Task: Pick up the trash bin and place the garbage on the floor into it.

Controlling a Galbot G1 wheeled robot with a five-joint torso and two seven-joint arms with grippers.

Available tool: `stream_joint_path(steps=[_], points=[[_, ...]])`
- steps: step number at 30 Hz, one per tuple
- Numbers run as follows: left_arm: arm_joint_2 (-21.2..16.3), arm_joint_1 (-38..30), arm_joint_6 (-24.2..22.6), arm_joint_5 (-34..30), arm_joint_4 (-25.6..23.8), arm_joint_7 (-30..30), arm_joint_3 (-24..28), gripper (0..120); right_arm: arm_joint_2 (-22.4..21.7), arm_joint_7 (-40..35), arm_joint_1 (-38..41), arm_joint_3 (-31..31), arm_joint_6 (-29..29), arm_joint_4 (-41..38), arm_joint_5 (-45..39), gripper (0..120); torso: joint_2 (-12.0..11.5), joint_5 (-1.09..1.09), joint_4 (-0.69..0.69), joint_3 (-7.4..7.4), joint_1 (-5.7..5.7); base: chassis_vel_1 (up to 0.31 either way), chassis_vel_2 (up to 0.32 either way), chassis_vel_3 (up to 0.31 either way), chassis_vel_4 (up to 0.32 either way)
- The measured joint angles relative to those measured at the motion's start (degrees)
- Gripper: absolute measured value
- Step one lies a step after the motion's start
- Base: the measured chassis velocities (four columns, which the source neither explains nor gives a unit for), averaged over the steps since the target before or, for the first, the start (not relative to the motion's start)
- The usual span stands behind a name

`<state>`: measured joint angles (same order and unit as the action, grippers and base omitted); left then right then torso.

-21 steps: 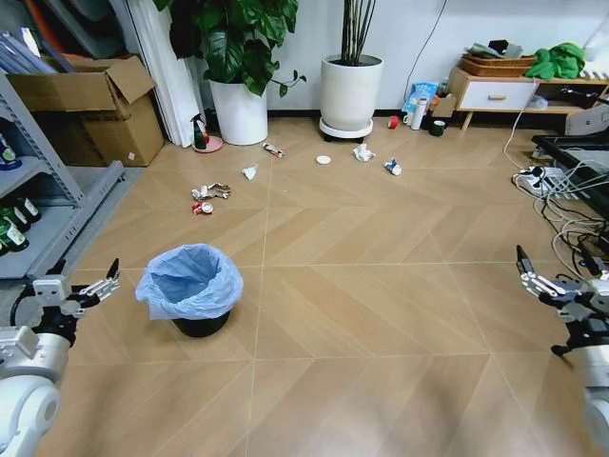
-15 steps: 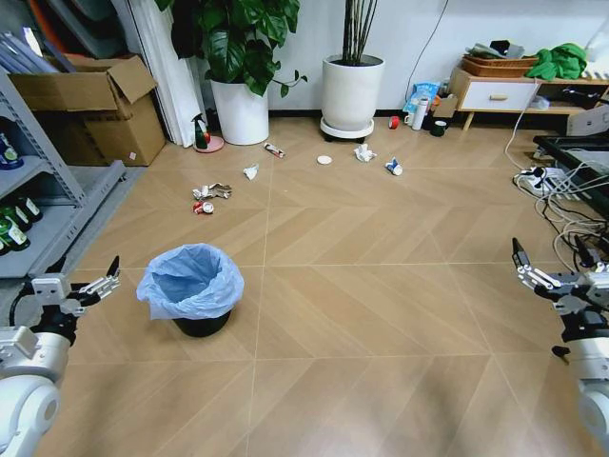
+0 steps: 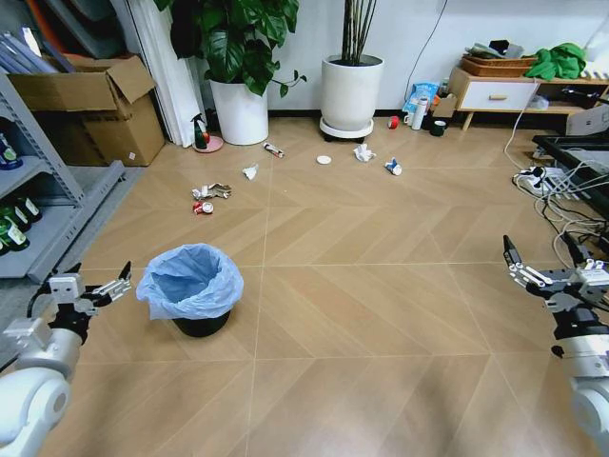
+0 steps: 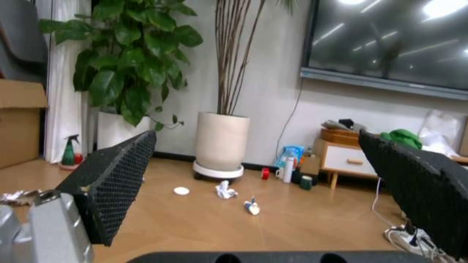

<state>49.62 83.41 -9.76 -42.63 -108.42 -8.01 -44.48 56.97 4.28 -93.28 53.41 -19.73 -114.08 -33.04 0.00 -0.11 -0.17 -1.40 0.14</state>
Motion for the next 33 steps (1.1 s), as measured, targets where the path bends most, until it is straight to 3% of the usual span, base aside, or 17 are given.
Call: stream_joint_path(steps=[4,13,15,17,21,27,33], points=[[0.18,-1.76,-1.69,-2.53,2.83,-1.35,1.85,100,-0.49,0.1,0.55,-1.54,0.11,0.9,0.51,100,0.0,0.02,0.05,0.0,0.0,0.0,0.0,0.0,0.0],[-0.38,-8.76,-2.54,-4.15,10.1,0.21,8.64,100,-0.51,0.19,-0.82,-1.02,0.1,0.99,0.84,100,0.0,-0.01,0.02,0.0,0.0,0.0,0.0,0.0,0.0],[-0.39,-13.78,-2.63,-4.17,13.89,0.99,12.61,100,-0.43,0.19,-1.55,-0.8,0.1,0.94,1.03,100,0.0,0.01,0.02,0.0,0.0,0.0,0.0,0.0,0.0],[-0.32,-14.6,-2.63,-4.25,14.52,1.03,13.16,100,-0.41,0.19,-1.69,-0.78,0.11,0.92,1.07,100,0.0,0.01,0.02,0.0,0.0,0.0,0.0,0.0,0.0],[0.44,-20.99,-3.03,-4.59,20.34,1.57,17.61,100,-0.28,0.09,-2.26,-0.51,0.44,0.65,1.24,100,0.0,0.01,0.01,0.0,0.0,0.0,0.0,0.0,0.0],[1.1,-25.49,-3.12,-4.72,25.33,2.58,20.72,100,-0.35,-0.09,-2.28,-0.29,0.86,0.59,1.23,100,0.0,0.0,0.03,0.0,0.0,0.0,0.0,0.0,0.0],[1.89,-31.96,-2.89,-4.41,33.89,4.39,24.47,100,-0.41,-0.14,-2.43,-0.25,1.14,0.82,1.15,100,0.0,0.0,0.03,-0.01,0.0,0.0,0.0,0.0,0.0]])
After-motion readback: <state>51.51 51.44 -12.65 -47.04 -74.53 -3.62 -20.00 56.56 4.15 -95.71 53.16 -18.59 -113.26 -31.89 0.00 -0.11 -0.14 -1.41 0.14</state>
